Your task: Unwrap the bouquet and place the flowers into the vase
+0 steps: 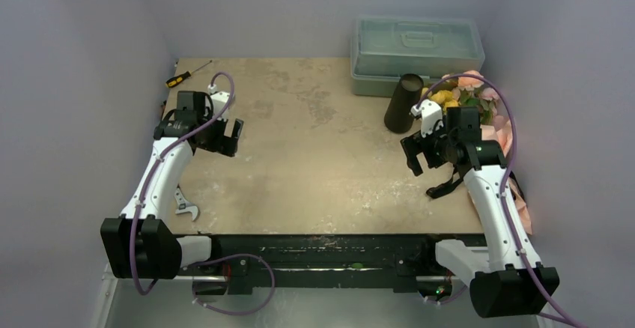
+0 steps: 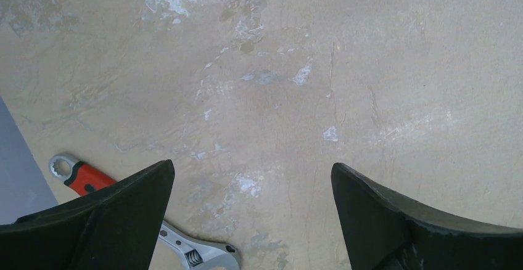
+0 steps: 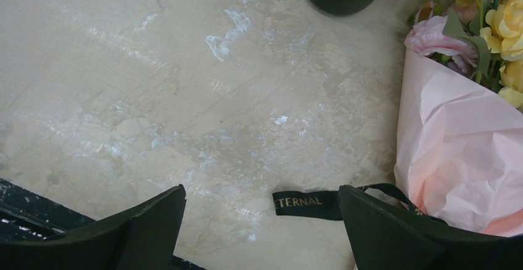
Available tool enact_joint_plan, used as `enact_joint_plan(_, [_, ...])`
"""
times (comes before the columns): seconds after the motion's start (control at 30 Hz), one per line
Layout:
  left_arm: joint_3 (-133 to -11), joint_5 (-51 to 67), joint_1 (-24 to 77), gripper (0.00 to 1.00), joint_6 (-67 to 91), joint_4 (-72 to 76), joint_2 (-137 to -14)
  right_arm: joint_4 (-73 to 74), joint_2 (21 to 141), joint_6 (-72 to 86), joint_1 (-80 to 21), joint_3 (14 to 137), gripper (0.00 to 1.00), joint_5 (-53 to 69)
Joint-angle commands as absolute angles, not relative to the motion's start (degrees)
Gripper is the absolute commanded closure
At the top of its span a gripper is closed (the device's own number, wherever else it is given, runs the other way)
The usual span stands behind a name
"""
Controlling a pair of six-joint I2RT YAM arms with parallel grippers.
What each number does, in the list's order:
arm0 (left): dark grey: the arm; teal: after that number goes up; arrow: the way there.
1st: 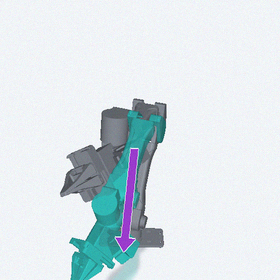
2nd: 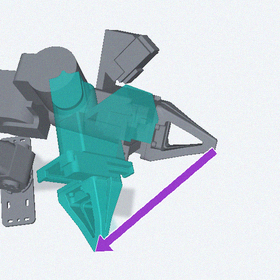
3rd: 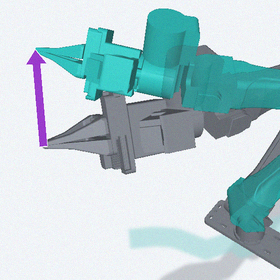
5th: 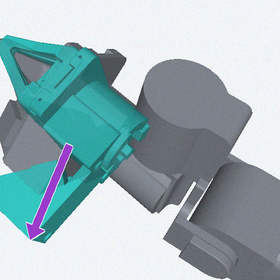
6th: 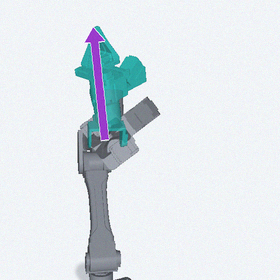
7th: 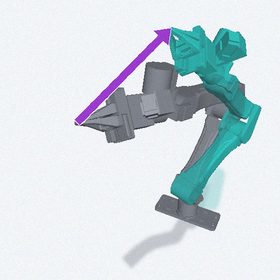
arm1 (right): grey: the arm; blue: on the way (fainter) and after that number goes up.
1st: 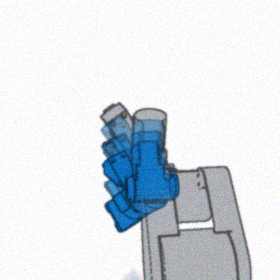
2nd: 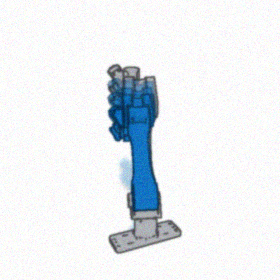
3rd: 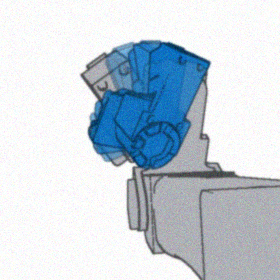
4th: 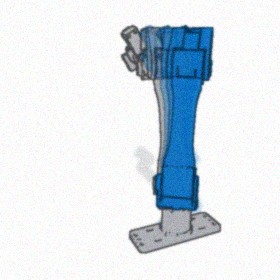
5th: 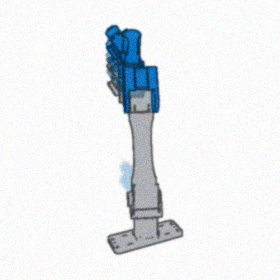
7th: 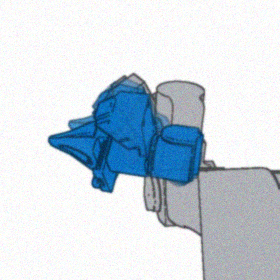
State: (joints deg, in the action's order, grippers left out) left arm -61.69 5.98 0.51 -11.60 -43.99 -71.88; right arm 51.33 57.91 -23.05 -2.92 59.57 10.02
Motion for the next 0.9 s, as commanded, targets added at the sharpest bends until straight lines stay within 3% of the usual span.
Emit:
enact_joint_plan(0.0, [-62.4,7.0,0.8,0.00,-11.7,-41.5,-70.7,54.8,59.2,-25.2,-2.6,63.4,0.02,9.0])
enact_joint_plan(0.17, [-63.6,7.2,0.8,0.00,-11.7,-41.4,-72.1,57.8,59.9,-28.6,-0.6,64.6,0.02,7.7])
enact_joint_plan(0.43, [-64.8,8.2,1.0,0.00,-11.3,-40.9,-73.2,60.1,69.7,-35.5,12.1,69.9,0.02,3.3])
enact_joint_plan(0.87, [-70.5,10.0,1.2,0.00,-12.9,-43.7,-77.4,48.5,85.3,-44.3,26.2,71.6,0.02,-5.9])
